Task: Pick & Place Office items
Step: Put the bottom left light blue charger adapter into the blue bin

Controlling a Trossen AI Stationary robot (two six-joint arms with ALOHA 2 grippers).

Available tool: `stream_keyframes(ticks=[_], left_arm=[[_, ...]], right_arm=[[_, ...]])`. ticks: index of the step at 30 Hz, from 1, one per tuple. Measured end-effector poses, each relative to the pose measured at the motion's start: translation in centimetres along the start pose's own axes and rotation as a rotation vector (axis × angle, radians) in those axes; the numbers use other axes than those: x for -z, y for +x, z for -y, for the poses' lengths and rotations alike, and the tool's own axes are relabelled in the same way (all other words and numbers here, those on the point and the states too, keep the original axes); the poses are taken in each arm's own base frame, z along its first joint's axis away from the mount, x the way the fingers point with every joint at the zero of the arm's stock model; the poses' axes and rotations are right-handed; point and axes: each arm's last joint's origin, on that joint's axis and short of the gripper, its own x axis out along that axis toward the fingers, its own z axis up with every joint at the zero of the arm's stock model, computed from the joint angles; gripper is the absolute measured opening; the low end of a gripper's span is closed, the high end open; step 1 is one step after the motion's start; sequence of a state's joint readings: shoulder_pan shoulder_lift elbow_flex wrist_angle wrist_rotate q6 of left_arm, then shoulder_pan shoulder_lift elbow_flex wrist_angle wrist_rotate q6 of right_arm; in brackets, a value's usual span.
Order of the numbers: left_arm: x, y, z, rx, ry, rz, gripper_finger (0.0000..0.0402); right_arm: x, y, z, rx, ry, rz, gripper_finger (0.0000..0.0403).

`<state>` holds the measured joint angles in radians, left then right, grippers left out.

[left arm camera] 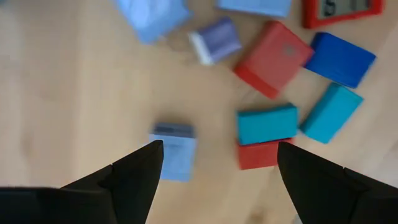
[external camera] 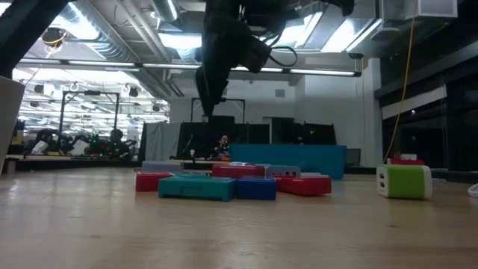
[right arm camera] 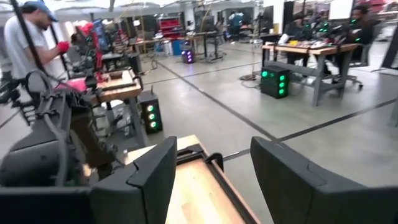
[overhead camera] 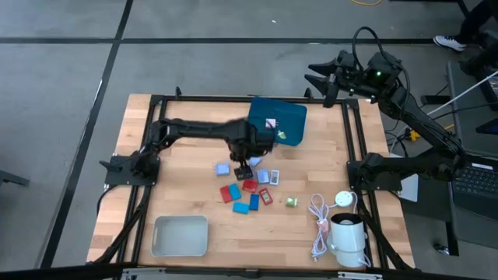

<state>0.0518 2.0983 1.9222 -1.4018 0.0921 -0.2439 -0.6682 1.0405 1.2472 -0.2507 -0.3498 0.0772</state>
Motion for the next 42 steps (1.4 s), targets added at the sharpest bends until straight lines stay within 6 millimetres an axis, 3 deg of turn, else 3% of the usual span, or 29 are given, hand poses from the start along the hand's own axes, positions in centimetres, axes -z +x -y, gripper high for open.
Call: stream_keyframes(ticks=[4,11,25,35,42], left_arm=[[0.5,1.1,1.9,-0.004,-0.03,-0.008,0.0308],[1.3,2.9,2.3,-0.153,-0.046,-0.023,0.0308],[2.6,6.3,1.3,-0.211,0.018,-0.113,0.0309],[4.0,8.4,-0.7,-0.196,0.0,-0.144,0.0308],[5.1,7.7,-2.1,-0.18,0.018,-0.124,0.0308]], right_arm=[[0.1,0.0,0.0,-0.017,-0.011,-0.013,0.021],[0.2,0.2,-0.1,-0.058,-0.027,-0.022,0.021],[0.4,0.2,-0.1,-0.06,-0.021,-0.036,0.021],[0.4,0.2,-0.1,-0.059,-0.008,-0.04,0.021],[0.4,0.2,-0.1,-0.056,0.009,-0.041,0.021]])
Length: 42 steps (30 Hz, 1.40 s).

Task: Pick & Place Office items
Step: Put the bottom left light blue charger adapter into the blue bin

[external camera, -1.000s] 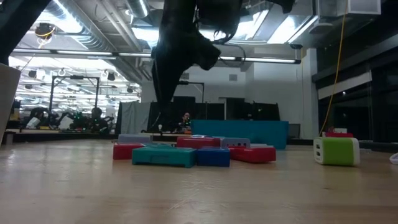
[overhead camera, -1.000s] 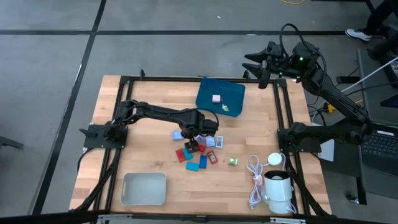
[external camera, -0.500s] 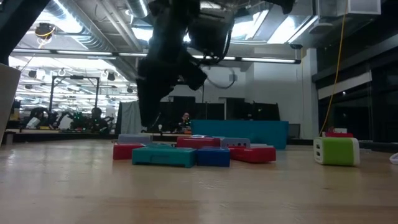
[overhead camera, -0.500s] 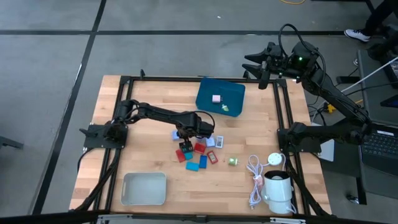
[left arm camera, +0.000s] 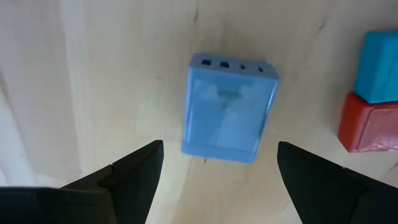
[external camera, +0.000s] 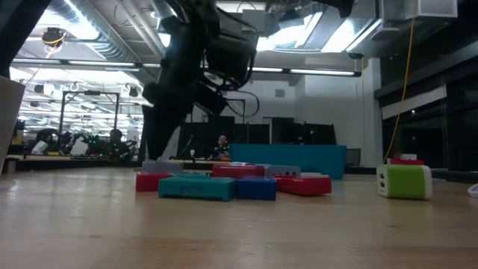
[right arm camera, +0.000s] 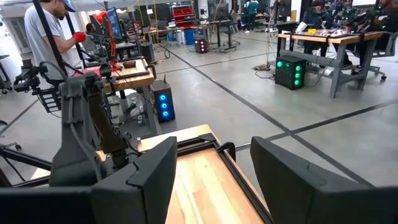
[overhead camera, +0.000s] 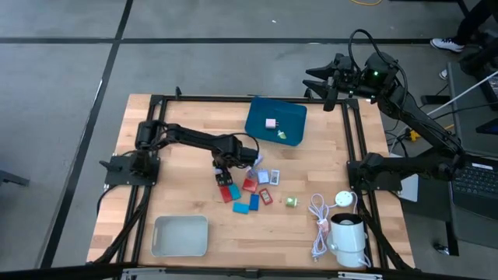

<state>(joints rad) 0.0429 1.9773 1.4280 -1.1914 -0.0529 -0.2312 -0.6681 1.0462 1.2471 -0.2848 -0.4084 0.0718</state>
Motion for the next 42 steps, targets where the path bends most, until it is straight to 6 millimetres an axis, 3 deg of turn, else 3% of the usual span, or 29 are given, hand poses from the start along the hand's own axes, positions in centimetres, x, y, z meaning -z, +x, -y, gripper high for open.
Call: stream_keyframes(ticks=[5,8,17,27,42], left_arm=[[0.5,-1.0,-1.0,0.07,-0.012,0.112,0.0308],[0.9,-0.4,-1.1,0.162,-0.016,0.107,0.0308],[1.7,0.8,-0.2,0.143,0.068,0.09,0.0308],[0.8,-1.4,-0.4,0.084,0.07,0.165,0.0308],[1.2,0.9,-1.5,0.076,0.171,0.144,0.0308]], right_arm=[[0.0,0.0,0.0,0.001,0.002,0.0,0.021],[0.0,0.0,0.0,0.005,0.003,0.001,0.021],[0.1,0.3,0.1,0.008,0.021,-0.006,0.021],[0.6,1.3,0.6,0.011,0.039,-0.032,0.021],[0.7,1.5,0.7,0.003,0.038,-0.038,0.021]])
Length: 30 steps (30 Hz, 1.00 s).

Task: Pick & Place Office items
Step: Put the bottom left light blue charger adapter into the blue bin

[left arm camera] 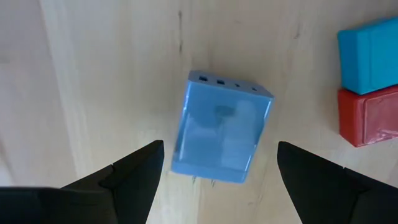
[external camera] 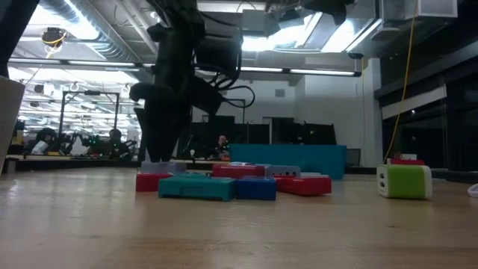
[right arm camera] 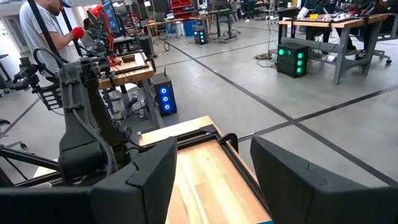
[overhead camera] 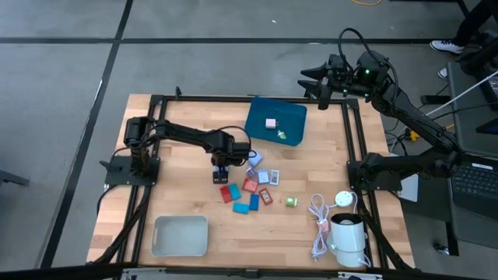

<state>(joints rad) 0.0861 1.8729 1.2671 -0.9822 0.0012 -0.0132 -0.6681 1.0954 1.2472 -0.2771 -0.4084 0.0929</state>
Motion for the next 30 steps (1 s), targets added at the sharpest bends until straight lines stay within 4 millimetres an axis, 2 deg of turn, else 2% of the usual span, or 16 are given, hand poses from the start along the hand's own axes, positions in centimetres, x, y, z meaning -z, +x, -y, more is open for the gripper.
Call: stream_keyframes(ticks=[7,12,16,19,22,27,30], left_arm=[[-0.3,1.0,0.0,0.018,0.008,0.075,0.0308],[0.5,2.4,0.1,0.039,-0.026,0.053,0.0304],[1.2,3.2,0.1,0.063,-0.063,0.04,0.028],[1.3,3.5,0.0,0.062,-0.109,0.045,0.0245],[0.9,3.4,-0.6,0.096,-0.217,0.068,0.021],[0.1,2.5,-2.8,0.188,-0.404,0.089,0.021],[-1.7,1.2,-4.4,0.227,-0.429,0.214,0.021]], right_arm=[[0.0,0.0,0.0,0.0,0.0,0.0,0.021],[0.0,0.0,0.0,-0.001,0.0,0.0,0.021],[0.0,0.0,0.0,0.0,0.0,0.0,0.021],[0.0,0.0,0.0,0.0,0.0,0.0,0.021],[0.0,0.0,0.0,-0.001,0.0,0.0,0.021],[-0.1,0.0,0.0,-0.002,-0.003,0.01,0.021],[-0.5,0.0,-0.1,-0.007,-0.007,0.051,0.021]])
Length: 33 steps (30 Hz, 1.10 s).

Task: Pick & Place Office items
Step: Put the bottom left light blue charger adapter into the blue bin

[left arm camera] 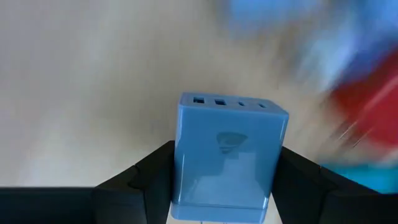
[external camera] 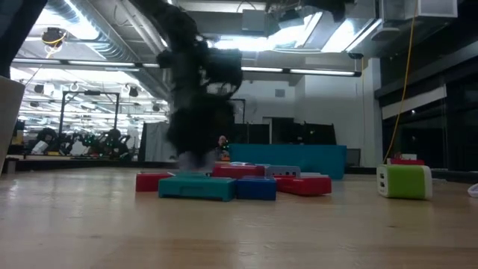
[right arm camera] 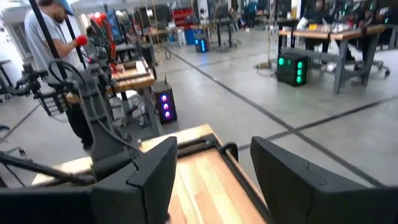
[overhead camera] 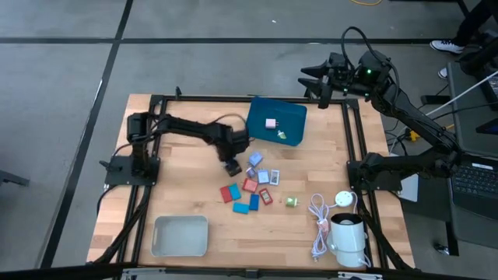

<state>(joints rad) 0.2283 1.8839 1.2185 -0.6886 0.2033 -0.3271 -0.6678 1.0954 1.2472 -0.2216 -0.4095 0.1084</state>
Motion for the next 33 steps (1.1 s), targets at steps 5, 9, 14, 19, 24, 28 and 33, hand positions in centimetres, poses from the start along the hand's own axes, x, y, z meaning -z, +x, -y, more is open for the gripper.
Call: stream_keyframes(ticks=[5,9,14,19,24,28,33], left_arm=[[-4.2,-3.8,-0.7,0.076,-0.025,0.198,0.021],[-7.5,-7.8,-1.4,0.109,-0.033,0.411,0.021],[-9.9,-10.7,-4.3,0.067,-0.07,0.62,0.021],[-10.7,-8.7,-8.0,0.023,-0.139,0.581,0.021],[-11.8,-4.6,-9.7,0.054,-0.151,0.531,0.021],[-12.4,-2.7,-10.4,0.128,-0.195,0.522,0.021],[-13.9,-4.3,-9.7,0.177,-0.152,0.617,0.0291]], right_arm=[[-0.9,-0.1,-0.2,-0.039,0.024,0.087,0.021],[-1.0,-0.1,-0.2,-0.043,0.03,0.095,0.021],[-1.0,-0.1,-0.2,-0.043,0.028,0.095,0.021],[-1.0,-0.1,-0.2,-0.042,0.025,0.095,0.021],[-1.0,-0.1,-0.2,-0.042,0.022,0.095,0.021],[-1.1,-0.1,0.0,0.02,0.024,0.106,0.021],[-1.1,-0.2,0.4,0.164,0.056,0.134,0.021]])
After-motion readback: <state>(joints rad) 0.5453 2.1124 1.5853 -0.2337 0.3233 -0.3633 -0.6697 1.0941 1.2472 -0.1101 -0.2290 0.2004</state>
